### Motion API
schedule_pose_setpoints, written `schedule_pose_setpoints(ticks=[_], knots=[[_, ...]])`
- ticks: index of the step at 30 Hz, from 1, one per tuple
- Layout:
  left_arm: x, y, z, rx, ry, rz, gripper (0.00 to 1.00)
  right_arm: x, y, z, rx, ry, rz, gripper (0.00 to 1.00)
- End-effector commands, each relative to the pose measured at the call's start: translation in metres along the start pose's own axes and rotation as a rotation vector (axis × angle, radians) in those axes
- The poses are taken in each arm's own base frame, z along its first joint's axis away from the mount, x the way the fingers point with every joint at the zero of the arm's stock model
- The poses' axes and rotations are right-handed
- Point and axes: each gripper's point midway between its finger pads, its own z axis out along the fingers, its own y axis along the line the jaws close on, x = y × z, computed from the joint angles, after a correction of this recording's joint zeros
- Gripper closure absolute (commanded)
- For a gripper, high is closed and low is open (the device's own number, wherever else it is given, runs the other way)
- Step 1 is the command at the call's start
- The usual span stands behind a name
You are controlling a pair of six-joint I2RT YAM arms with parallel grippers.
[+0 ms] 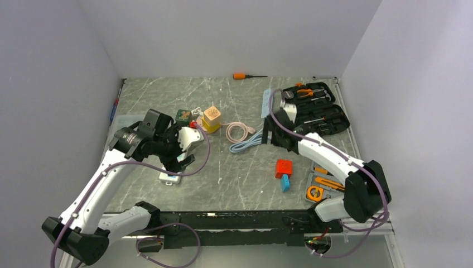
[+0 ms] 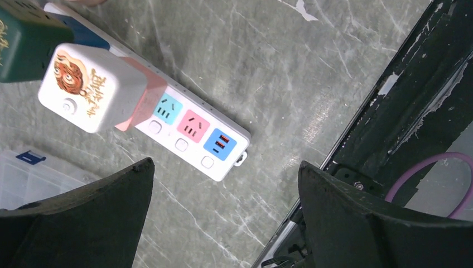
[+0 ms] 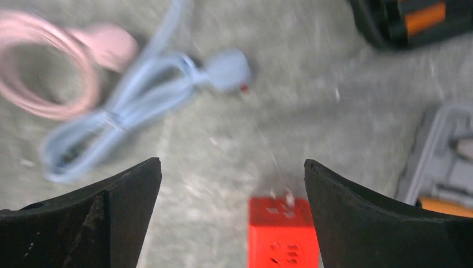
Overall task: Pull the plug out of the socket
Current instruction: Move the socket to the center of the board.
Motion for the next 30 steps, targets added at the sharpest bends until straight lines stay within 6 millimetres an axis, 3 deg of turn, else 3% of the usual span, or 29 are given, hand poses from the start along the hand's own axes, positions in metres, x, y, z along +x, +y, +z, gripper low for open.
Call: schedule_pose_setpoints(ticks=[1, 4, 8, 14, 21, 26, 30], knots=[[-0.001, 0.003, -0.004, -0.066, -0.051, -0.026, 0.01, 0.068, -0.044, -0.011, 0.128, 0.133, 0.047, 0.00], [0.002, -0.001, -0.006, -0.074, -0.064, -0.039, 0.01, 0.088, -0.053, -0.023, 0.131, 0.159, 0.086, 0.00], [0.005, -0.007, -0.009, -0.076, -0.084, -0.053, 0.01, 0.095, -0.059, -0.033, 0.134, 0.165, 0.127, 0.00], [0.019, -0.010, -0.010, -0.095, -0.057, -0.047, 0.01, 0.113, -0.051, -0.027, 0.104, 0.212, 0.162, 0.00], [0.021, -0.009, -0.009, -0.105, -0.059, -0.034, 0.01, 0.138, -0.039, -0.024, 0.087, 0.297, 0.228, 0.04], [0.022, -0.009, -0.006, -0.110, -0.069, -0.023, 0.01, 0.131, -0.019, -0.031, 0.019, 0.287, 0.321, 0.25], [0.027, -0.011, -0.003, -0.107, -0.061, -0.016, 0.01, 0.119, 0.006, -0.026, -0.020, 0.278, 0.346, 0.29]])
